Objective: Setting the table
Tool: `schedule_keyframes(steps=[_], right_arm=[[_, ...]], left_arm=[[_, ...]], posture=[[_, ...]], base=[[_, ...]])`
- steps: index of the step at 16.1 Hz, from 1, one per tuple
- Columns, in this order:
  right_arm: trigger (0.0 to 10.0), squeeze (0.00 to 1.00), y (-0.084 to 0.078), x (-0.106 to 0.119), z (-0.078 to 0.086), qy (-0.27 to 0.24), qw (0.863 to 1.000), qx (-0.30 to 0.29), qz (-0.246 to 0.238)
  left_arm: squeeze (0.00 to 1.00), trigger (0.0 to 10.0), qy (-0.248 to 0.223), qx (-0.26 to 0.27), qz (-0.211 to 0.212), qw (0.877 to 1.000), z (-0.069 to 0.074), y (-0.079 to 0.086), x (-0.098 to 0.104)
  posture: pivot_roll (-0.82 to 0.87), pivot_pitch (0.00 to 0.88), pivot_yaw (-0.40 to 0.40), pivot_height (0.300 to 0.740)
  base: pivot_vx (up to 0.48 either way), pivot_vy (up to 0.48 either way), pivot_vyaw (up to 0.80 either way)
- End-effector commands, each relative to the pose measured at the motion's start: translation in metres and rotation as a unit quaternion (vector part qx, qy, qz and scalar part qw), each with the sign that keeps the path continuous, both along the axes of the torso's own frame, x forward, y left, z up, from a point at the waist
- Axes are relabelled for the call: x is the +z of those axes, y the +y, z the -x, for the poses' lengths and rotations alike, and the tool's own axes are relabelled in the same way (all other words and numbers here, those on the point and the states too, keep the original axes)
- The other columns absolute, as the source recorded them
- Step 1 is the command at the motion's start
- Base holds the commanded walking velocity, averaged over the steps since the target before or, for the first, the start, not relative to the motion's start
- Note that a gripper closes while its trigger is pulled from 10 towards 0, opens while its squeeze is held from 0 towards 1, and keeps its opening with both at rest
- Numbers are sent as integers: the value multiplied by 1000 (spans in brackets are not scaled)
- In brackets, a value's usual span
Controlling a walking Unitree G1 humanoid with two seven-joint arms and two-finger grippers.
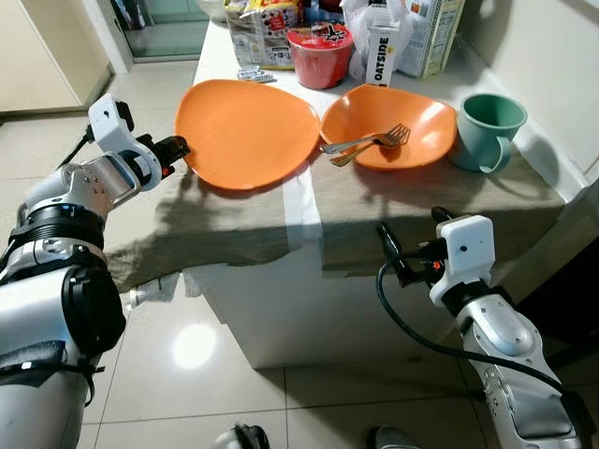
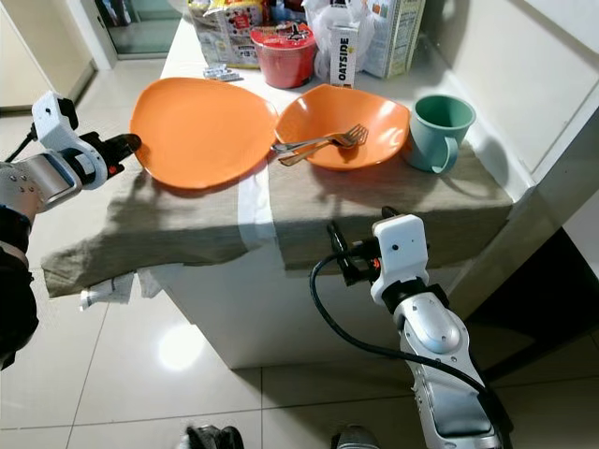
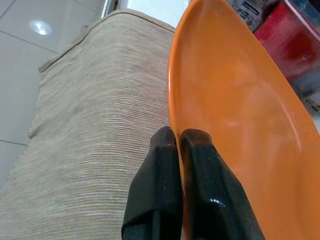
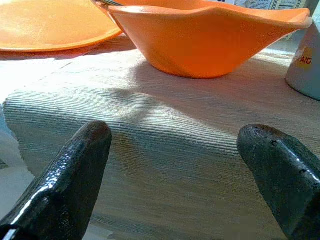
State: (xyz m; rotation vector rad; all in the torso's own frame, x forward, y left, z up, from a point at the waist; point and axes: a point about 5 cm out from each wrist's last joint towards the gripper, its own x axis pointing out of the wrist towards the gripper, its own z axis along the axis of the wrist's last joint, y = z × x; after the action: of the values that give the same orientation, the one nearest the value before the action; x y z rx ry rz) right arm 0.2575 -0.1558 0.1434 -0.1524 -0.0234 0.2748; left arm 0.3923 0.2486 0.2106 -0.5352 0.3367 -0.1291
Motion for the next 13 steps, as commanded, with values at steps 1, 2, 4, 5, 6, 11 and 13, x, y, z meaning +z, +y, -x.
schedule_keyframes(steps=[1, 2, 4, 5, 6, 11, 13], right_arm=[[10000, 0, 1, 1, 4, 0, 1000, 4, -2], [10000, 0, 2, 0, 3, 1, 1000, 5, -2], [10000, 0, 3, -1, 3, 2, 1000, 7, -2], [10000, 0, 3, -1, 3, 2, 1000, 7, -2], [10000, 0, 4, -2, 3, 2, 1000, 8, -3], [10000, 0, 5, -6, 4, 7, 1000, 11, -3], [10000, 0, 6, -6, 5, 8, 1000, 14, -3]], left_arm=[[0, 0, 61, -16, -26, 998, 7, -2, -23], [0, 0, 62, -22, -28, 997, 8, -4, -21], [0, 0, 65, -34, -36, 997, 10, -6, -18], [0, 0, 68, -36, -40, 996, 11, -6, -18], [0, 0, 73, -44, -48, 995, 17, -5, -16], [0, 0, 90, -64, -56, 992, 29, -13, -26], [0, 0, 84, -76, -60, 992, 30, -18, -24]], posture=[[-254, 86, 86, 740], [-250, 84, 86, 740], [-240, 80, 90, 740], [-240, 80, 90, 740], [-238, 80, 93, 740], [-226, 80, 97, 740], [-225, 79, 96, 740]], base=[[0, 0, 0], [0, 0, 0], [0, 0, 0], [0, 0, 0], [0, 0, 0], [0, 0, 0], [0, 0, 0]])
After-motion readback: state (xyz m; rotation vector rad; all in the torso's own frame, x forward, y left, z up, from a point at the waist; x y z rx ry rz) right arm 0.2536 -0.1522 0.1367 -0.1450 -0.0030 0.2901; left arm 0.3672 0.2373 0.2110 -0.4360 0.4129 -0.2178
